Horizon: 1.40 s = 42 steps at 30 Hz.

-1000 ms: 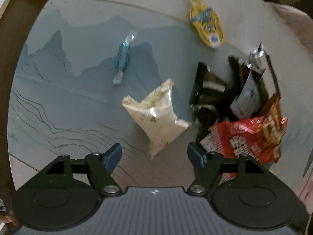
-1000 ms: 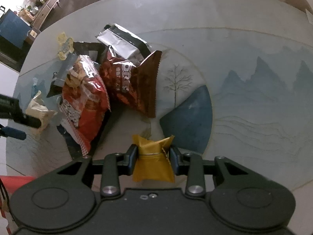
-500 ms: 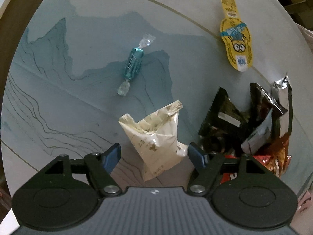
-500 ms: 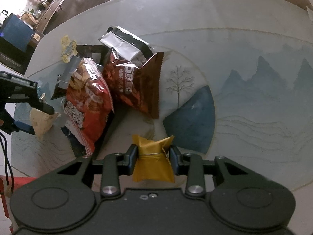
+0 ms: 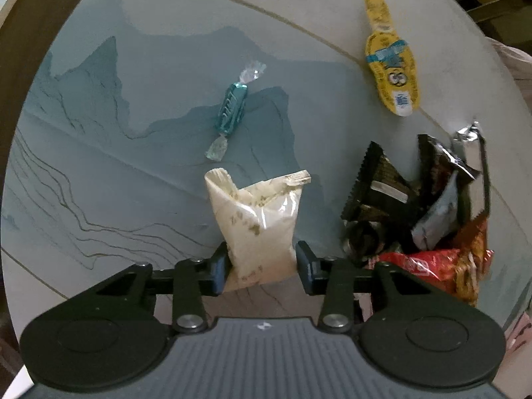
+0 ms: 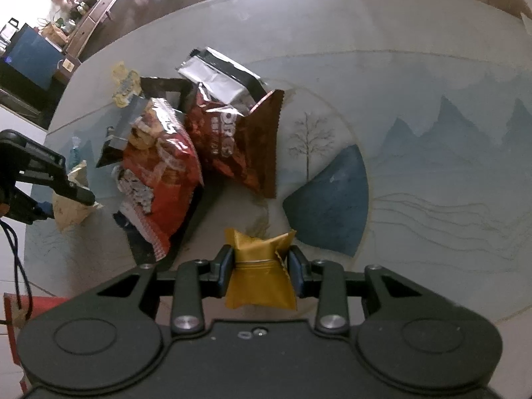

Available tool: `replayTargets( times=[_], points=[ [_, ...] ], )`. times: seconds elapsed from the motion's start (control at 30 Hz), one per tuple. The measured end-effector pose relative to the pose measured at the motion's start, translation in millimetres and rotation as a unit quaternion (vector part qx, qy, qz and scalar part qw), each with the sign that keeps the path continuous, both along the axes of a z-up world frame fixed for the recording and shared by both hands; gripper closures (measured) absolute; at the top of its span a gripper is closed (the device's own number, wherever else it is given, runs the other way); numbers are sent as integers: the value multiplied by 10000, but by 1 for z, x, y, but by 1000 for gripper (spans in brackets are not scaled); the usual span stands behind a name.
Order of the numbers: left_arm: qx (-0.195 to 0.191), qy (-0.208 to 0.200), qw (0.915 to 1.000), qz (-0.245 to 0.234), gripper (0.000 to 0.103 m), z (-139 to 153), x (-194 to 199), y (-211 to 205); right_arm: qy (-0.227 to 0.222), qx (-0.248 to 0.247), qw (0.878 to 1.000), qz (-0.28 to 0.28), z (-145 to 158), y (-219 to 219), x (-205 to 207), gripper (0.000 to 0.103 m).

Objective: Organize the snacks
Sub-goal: 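Carry the pastry in the left tool and the yellow candy in the right tool into the box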

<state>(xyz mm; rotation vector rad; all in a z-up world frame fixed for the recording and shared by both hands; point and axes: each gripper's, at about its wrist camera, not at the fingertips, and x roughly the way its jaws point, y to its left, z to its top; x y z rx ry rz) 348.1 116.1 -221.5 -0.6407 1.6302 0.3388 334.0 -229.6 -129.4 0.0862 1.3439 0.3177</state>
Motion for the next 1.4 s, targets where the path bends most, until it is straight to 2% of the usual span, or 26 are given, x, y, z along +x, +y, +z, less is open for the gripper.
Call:
replayTargets(
  times=[0.37,0.57,0.8,1.03,1.4],
  points=[
    [50,-783,9965,-301,65,62,-21,-11,-469,245,9986,75,59,-4,-30,69],
    [17,-1217,9897,-757,65,115,-49,-22,-694,365,9966,259,92,-2,-60,69],
    [40,-1507,9797,-1321,64,152,-98,-44,-830,391,9943,536,113,7,-101,69],
    [172,-1547,9684,-1950,64,152,-160,-68,-783,296,9923,908,109,24,-147,69],
    [220,-1359,9493,-2825,65,119,-225,-109,-518,-45,9903,1290,71,48,-199,69]
  ],
)
